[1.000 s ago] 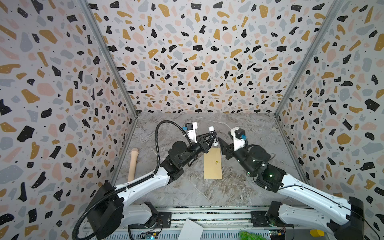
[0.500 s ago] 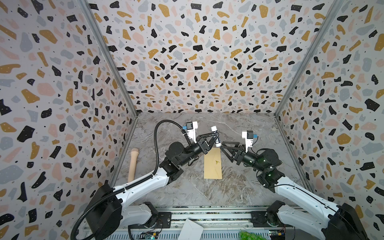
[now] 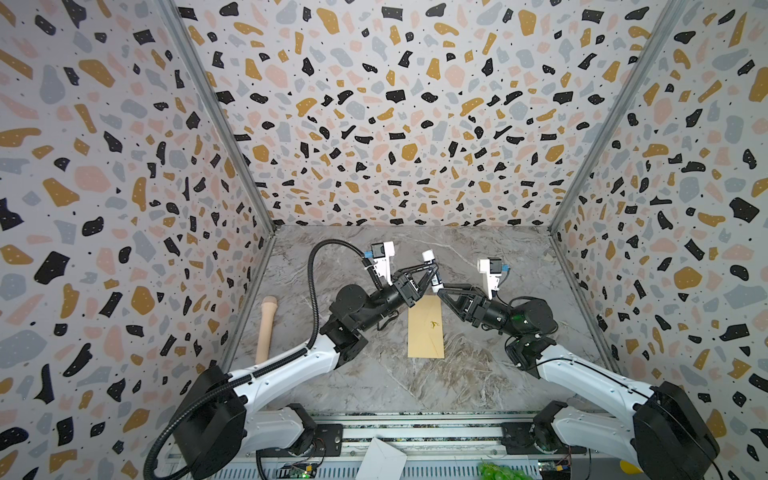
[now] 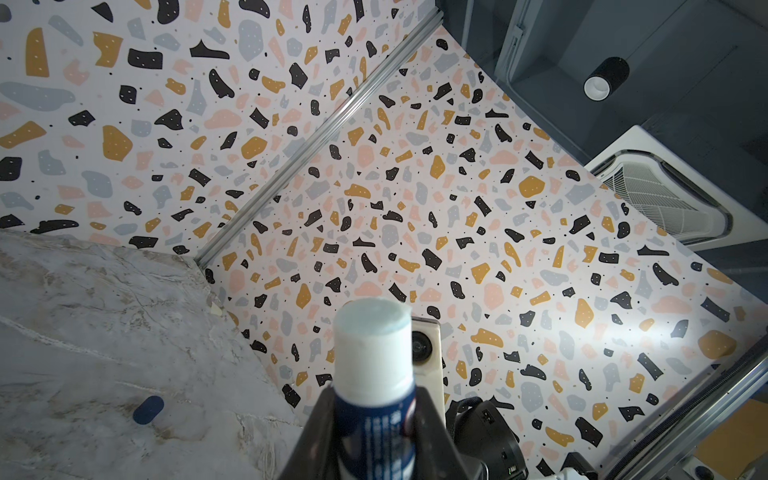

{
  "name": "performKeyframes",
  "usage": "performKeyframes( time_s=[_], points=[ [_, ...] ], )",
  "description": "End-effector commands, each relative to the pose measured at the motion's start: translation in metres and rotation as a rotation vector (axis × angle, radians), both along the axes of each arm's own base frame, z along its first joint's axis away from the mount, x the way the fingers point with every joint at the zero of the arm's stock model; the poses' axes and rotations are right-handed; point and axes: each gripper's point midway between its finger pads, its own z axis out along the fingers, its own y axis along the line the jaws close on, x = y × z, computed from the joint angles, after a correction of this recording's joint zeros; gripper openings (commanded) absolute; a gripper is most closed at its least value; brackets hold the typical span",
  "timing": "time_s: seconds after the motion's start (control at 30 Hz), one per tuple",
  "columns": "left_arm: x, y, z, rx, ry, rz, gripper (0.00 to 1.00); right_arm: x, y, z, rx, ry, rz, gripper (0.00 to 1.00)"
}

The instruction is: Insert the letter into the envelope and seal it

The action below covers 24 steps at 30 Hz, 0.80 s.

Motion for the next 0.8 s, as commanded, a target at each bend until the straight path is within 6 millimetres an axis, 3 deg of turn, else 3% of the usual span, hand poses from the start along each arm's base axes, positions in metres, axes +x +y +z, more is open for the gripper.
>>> performKeyframes(
  time_s=[0.0, 0.1, 0.33, 0.57, 0.77],
  points=[
    [-0.009, 0.002, 0.018, -0.058, -0.055, -0.027, 0.0, -0.007, -0.003, 0.028, 0.062, -0.073, 0.008, 0.46],
    [-0.009, 0.002, 0.018, -0.063, -0.053, -0.03, 0.0, -0.002, 0.001, 0.029, 0.059, -0.068, 0.008, 0.44],
    [-0.005, -0.001, 0.01, -0.035, -0.042, -0.016, 0.0, 0.013, 0.004, 0.023, 0.009, -0.06, -0.064, 0.19],
    [0.01, -0.001, -0.015, 0.077, -0.01, 0.064, 0.0, 0.043, 0.005, 0.008, -0.336, -0.112, -0.422, 0.08],
    [0.016, -0.005, -0.034, 0.156, -0.011, 0.106, 0.0, 0.054, 0.007, 0.002, -0.607, -0.197, -0.636, 0.06]
  ],
)
